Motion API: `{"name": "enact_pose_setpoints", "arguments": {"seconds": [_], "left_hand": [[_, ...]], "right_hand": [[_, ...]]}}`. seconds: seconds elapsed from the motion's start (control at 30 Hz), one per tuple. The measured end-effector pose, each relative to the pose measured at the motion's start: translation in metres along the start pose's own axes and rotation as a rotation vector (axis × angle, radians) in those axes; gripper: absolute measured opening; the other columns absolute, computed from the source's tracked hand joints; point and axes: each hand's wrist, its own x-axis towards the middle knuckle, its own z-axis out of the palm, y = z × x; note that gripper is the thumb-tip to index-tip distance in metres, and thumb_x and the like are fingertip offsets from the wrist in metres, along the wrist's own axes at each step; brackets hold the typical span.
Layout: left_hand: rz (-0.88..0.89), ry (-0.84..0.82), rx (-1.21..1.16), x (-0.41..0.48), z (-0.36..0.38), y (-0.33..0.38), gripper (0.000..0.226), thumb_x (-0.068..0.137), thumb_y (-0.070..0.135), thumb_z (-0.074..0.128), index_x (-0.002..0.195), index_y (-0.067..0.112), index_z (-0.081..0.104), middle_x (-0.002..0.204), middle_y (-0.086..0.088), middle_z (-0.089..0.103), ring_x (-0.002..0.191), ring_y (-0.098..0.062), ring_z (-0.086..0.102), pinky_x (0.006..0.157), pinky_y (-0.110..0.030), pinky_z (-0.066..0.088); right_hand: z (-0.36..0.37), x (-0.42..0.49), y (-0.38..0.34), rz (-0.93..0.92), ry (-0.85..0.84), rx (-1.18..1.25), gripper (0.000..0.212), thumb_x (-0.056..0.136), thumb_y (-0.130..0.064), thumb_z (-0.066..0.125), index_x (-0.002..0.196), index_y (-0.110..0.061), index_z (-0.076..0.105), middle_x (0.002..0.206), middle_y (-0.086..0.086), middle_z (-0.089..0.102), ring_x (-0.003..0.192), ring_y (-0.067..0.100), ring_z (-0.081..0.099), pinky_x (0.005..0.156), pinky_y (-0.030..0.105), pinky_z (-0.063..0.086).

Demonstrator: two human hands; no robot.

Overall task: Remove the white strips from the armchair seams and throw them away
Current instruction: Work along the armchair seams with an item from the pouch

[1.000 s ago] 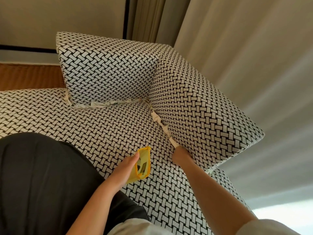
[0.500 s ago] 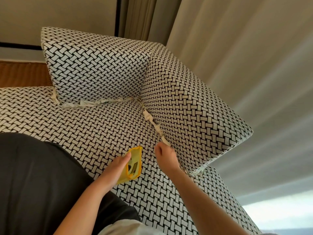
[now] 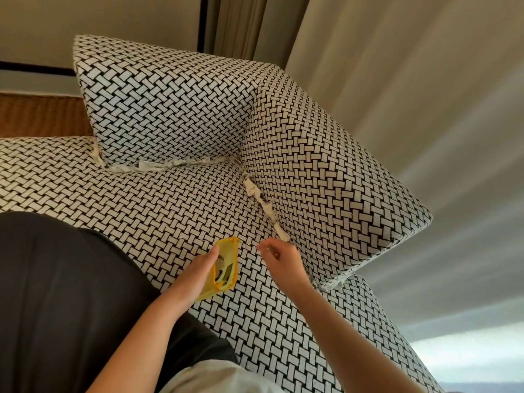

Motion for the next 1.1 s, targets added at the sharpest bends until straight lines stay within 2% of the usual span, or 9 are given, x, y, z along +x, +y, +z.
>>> {"name": "enact_pose_setpoints", "arguments": {"seconds": [0.13, 0.2, 0.3, 0.4, 0.53, 0.73, 0.97, 1.03, 1.1], "left_hand": [[-0.004, -0.007, 0.031, -0.005, -0.001, 0.005, 0.060, 0.097, 0.051, 0.022, 0.143, 0.013, 0.032, 0.148, -0.009, 0.035, 0.136, -0.025, 0.031, 0.106, -0.031, 0.026], [0.014, -0.043, 0.078, -0.011, 0.001, 0.007, 0.062, 0.096, 0.052, 0.016, 0.144, 0.015, 0.030, 0.145, -0.007, 0.036, 0.133, -0.023, 0.033, 0.099, -0.028, 0.025], [0.028, -0.070, 0.095, -0.018, 0.002, 0.009, 0.063, 0.094, 0.053, 0.013, 0.143, 0.016, 0.030, 0.142, -0.009, 0.037, 0.119, -0.018, 0.038, 0.092, -0.027, 0.024], [0.029, -0.076, 0.093, -0.018, 0.001, 0.009, 0.064, 0.094, 0.055, 0.013, 0.143, 0.017, 0.029, 0.142, -0.009, 0.037, 0.105, -0.011, 0.032, 0.088, -0.026, 0.023], [0.023, -0.093, 0.069, -0.014, 0.000, 0.005, 0.068, 0.091, 0.059, 0.014, 0.144, 0.018, 0.028, 0.141, -0.006, 0.038, 0.108, -0.010, 0.032, 0.090, -0.027, 0.023], [0.035, -0.133, 0.049, -0.011, -0.006, -0.001, 0.096, 0.063, 0.091, 0.020, 0.127, 0.025, 0.044, 0.126, 0.000, 0.050, 0.114, -0.015, 0.047, 0.100, -0.035, 0.034], [0.014, -0.126, 0.055, -0.012, -0.005, -0.002, 0.088, 0.065, 0.085, 0.020, 0.126, 0.025, 0.041, 0.124, 0.000, 0.048, 0.112, -0.015, 0.046, 0.088, -0.029, 0.034], [0.019, -0.126, 0.061, -0.010, -0.005, -0.002, 0.082, 0.070, 0.086, 0.019, 0.121, 0.026, 0.041, 0.122, 0.000, 0.049, 0.105, -0.012, 0.047, 0.078, -0.025, 0.036], [0.021, -0.124, 0.053, -0.009, -0.005, -0.002, 0.070, 0.074, 0.081, 0.018, 0.117, 0.029, 0.038, 0.120, 0.001, 0.046, 0.105, -0.011, 0.044, 0.079, -0.024, 0.035]], "right_hand": [[-0.010, 0.001, 0.048, 0.191, 0.084, -0.469, 0.028, 0.095, -0.015, 0.045, 0.123, -0.014, 0.049, 0.073, -0.003, 0.057, 0.051, 0.003, 0.046, 0.044, 0.011, 0.039], [-0.013, 0.001, 0.059, 0.247, 0.070, -0.633, 0.029, 0.098, -0.019, 0.040, 0.127, -0.014, 0.043, 0.086, 0.002, 0.062, 0.066, 0.010, 0.058, 0.062, 0.020, 0.052], [-0.016, 0.007, 0.061, 0.292, 0.050, -0.806, 0.026, 0.099, -0.020, 0.038, 0.123, -0.014, 0.043, 0.100, 0.005, 0.064, 0.086, 0.017, 0.064, 0.076, 0.027, 0.053], [-0.016, 0.016, 0.055, 0.315, 0.005, -0.938, 0.025, 0.095, -0.010, 0.046, 0.120, -0.011, 0.045, 0.102, 0.005, 0.062, 0.083, 0.016, 0.060, 0.071, 0.026, 0.051], [-0.014, 0.033, 0.042, 0.323, -0.060, -1.061, 0.024, 0.096, -0.010, 0.045, 0.118, -0.007, 0.051, 0.101, 0.005, 0.064, 0.076, 0.016, 0.056, 0.062, 0.024, 0.046], [-0.009, 0.052, 0.026, 0.282, -0.199, -1.262, 0.033, 0.094, -0.014, 0.049, 0.126, -0.008, 0.048, 0.102, 0.002, 0.059, 0.077, 0.013, 0.053, 0.061, 0.021, 0.044], [-0.013, 0.047, 0.019, 0.189, -0.123, -1.238, 0.027, 0.094, -0.014, 0.050, 0.121, -0.011, 0.052, 0.092, 0.002, 0.058, 0.073, 0.012, 0.051, 0.059, 0.022, 0.044], [-0.015, 0.043, 0.011, 0.168, -0.065, -1.112, 0.023, 0.096, -0.016, 0.046, 0.118, -0.011, 0.053, 0.089, 0.001, 0.057, 0.072, 0.012, 0.053, 0.059, 0.022, 0.046], [-0.015, 0.034, 0.001, 0.077, -0.061, -0.826, 0.019, 0.097, -0.020, 0.042, 0.107, -0.011, 0.055, 0.086, 0.001, 0.060, 0.064, 0.009, 0.053, 0.055, 0.020, 0.047]]}}
